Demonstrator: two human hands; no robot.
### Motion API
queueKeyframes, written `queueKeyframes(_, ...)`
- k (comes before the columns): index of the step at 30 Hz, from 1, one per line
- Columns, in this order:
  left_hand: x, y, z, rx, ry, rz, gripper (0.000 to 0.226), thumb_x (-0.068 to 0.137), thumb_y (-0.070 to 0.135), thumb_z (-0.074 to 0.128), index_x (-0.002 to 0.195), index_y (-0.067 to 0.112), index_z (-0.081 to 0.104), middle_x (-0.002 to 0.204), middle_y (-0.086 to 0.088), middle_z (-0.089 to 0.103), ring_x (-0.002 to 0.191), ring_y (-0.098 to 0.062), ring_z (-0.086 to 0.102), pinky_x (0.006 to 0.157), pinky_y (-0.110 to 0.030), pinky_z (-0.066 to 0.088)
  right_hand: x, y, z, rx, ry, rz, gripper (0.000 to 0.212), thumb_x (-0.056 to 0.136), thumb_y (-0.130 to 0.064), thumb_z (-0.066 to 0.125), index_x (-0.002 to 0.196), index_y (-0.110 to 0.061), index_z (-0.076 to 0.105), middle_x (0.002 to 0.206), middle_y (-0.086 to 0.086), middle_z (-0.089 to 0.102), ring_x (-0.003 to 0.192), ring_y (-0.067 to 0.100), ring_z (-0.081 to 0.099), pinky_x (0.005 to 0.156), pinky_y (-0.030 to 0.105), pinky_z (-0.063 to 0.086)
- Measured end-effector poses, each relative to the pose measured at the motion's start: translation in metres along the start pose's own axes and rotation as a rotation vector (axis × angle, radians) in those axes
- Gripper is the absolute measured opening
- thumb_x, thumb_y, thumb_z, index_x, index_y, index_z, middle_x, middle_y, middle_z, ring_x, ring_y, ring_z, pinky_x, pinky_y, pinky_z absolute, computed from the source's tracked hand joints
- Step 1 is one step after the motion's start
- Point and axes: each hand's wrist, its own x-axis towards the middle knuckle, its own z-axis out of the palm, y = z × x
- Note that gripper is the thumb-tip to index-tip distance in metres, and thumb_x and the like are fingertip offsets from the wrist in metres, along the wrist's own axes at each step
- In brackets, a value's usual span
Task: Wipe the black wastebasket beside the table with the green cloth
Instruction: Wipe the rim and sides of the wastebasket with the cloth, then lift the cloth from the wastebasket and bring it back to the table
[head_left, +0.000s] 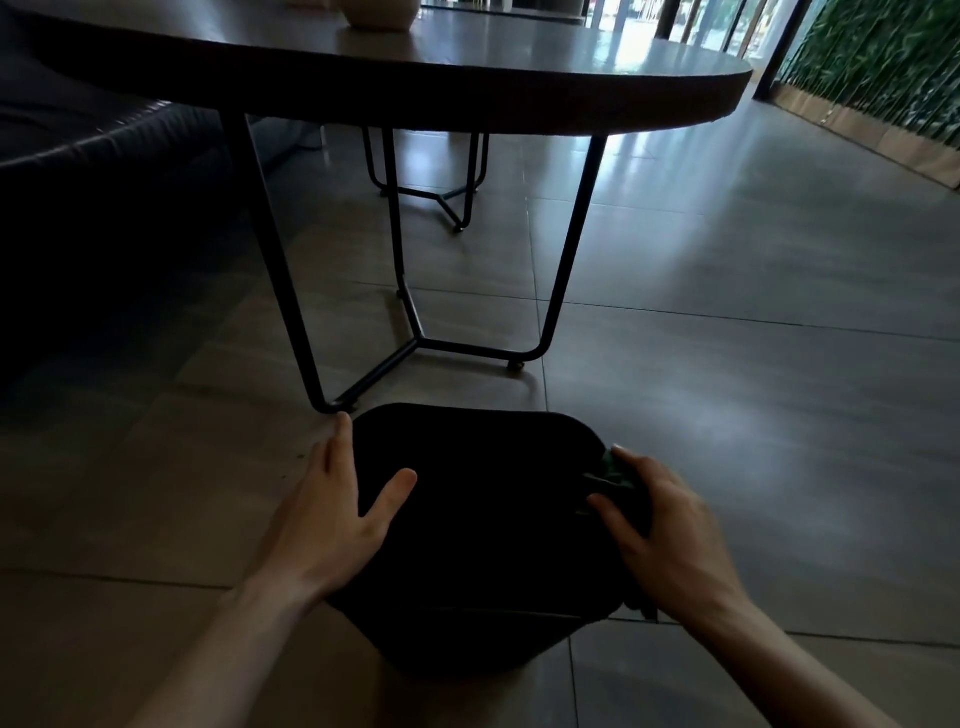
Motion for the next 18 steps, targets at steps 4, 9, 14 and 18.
queueKeyframes(4,0.001,-0.001,0.004,0.024,0.035,-0.006,0.103,0.081,0.082,0.034,0.160,0.026,-0.002,0.167,-0.003,0.017,0.149,-0.023,0.029,0.113,-0.039,0.035,-0.002,0.000,0.005,0.054,0.042,0.043,0.052,0.093,-0.026,0.075,0.142,-0.026,0.058,0.126,0.000,0.070,0.115,0.024,0.067,0.095,0.043,0.055)
queueKeyframes(9,0.003,-0.003,0.006,0.079,0.042,-0.044,0.100,0.081,0.085,0.031,0.159,0.031,-0.002,0.166,-0.002,0.022,0.145,-0.025,0.038,0.108,-0.044,0.041,-0.002,0.002,0.013,0.125,0.077,0.077,0.049,0.092,-0.022,0.076,0.138,-0.029,0.060,0.123,-0.004,0.071,0.110,0.021,0.070,0.089,0.034,0.054)
queueKeyframes(14,0.001,-0.001,0.007,0.141,0.021,-0.117,0.097,0.080,0.085,0.029,0.156,0.037,-0.008,0.162,-0.006,0.029,0.136,-0.031,0.048,0.100,-0.049,0.048,-0.002,-0.002,0.006,0.123,0.018,0.143,0.047,0.093,-0.030,0.073,0.137,-0.033,0.056,0.126,-0.005,0.068,0.108,0.024,0.070,0.084,0.033,0.052)
queueKeyframes(18,-0.001,0.015,-0.010,0.248,0.001,-0.122,0.102,0.077,0.085,0.026,0.159,0.029,0.001,0.164,-0.007,0.020,0.145,-0.030,0.034,0.111,-0.049,0.040,0.004,-0.013,-0.025,0.072,-0.080,0.263,0.055,0.092,-0.040,0.073,0.139,-0.024,0.049,0.128,0.001,0.063,0.112,0.028,0.065,0.089,0.038,0.053)
